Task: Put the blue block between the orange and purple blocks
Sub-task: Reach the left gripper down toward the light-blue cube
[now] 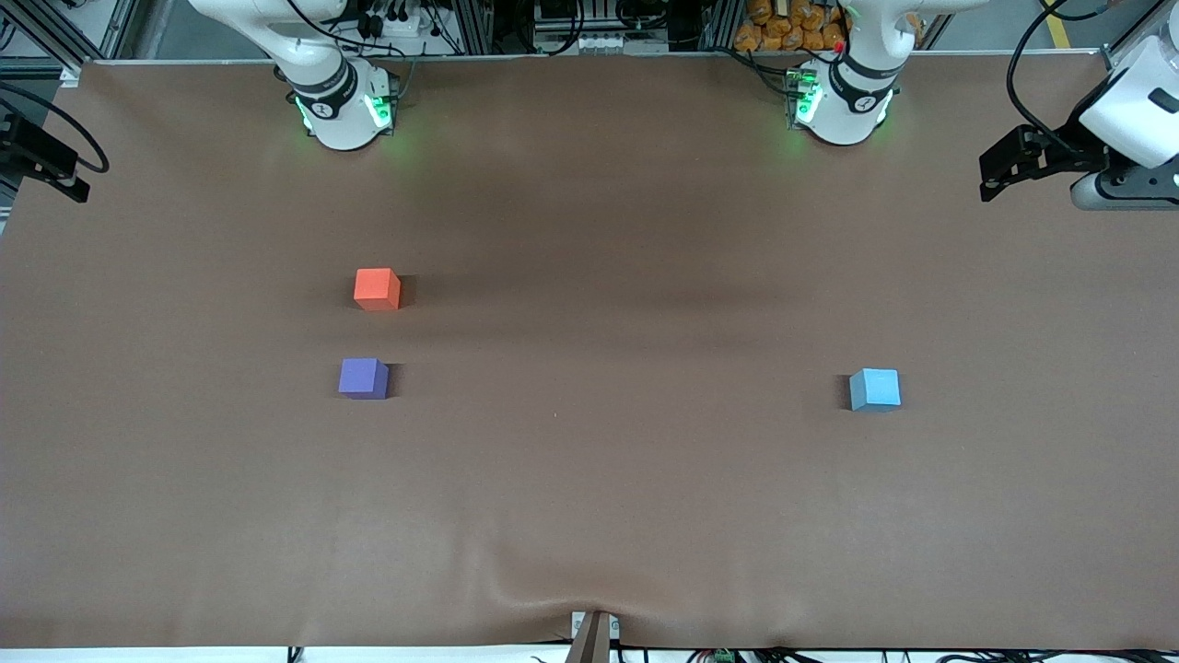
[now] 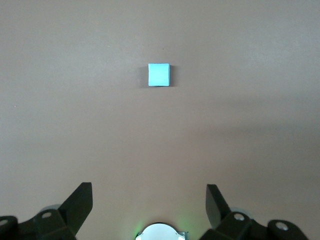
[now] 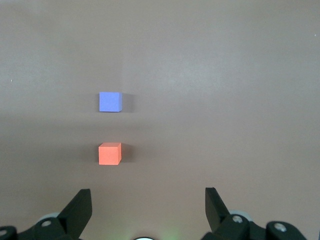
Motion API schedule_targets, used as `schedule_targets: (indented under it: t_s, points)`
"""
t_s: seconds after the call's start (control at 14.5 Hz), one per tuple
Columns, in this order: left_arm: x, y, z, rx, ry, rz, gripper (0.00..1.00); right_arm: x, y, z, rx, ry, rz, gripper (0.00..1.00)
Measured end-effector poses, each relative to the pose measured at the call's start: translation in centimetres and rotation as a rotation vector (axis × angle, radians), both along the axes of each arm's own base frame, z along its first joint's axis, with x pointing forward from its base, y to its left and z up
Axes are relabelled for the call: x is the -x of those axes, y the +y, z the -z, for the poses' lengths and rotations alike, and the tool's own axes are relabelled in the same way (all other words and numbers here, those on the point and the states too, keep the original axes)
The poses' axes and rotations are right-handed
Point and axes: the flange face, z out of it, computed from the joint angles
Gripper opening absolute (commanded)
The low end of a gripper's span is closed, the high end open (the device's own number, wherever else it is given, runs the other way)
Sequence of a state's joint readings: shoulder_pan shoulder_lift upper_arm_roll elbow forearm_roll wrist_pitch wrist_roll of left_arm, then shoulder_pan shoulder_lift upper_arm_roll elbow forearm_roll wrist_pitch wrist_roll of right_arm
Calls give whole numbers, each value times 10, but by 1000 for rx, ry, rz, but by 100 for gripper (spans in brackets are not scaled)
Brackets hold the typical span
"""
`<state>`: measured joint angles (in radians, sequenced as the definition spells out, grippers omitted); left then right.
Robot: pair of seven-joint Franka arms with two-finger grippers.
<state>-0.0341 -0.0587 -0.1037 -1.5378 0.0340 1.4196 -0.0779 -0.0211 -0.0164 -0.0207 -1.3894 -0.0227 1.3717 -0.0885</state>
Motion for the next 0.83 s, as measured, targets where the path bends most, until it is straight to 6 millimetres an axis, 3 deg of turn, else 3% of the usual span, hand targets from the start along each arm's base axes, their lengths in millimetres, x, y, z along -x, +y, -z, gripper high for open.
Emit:
schedule_targets:
  t_s: [0.48, 0.62, 0.83]
  points:
    - [-4, 1, 9, -1, 24, 3, 100, -2, 5, 6, -14, 5, -9, 100]
    - [-17, 1, 32, -2, 64, 2, 100, -3, 5, 9, -16, 10, -8, 100]
    - [-50, -2, 86, 1, 115, 6, 100, -4, 5, 10, -18, 3, -9, 100]
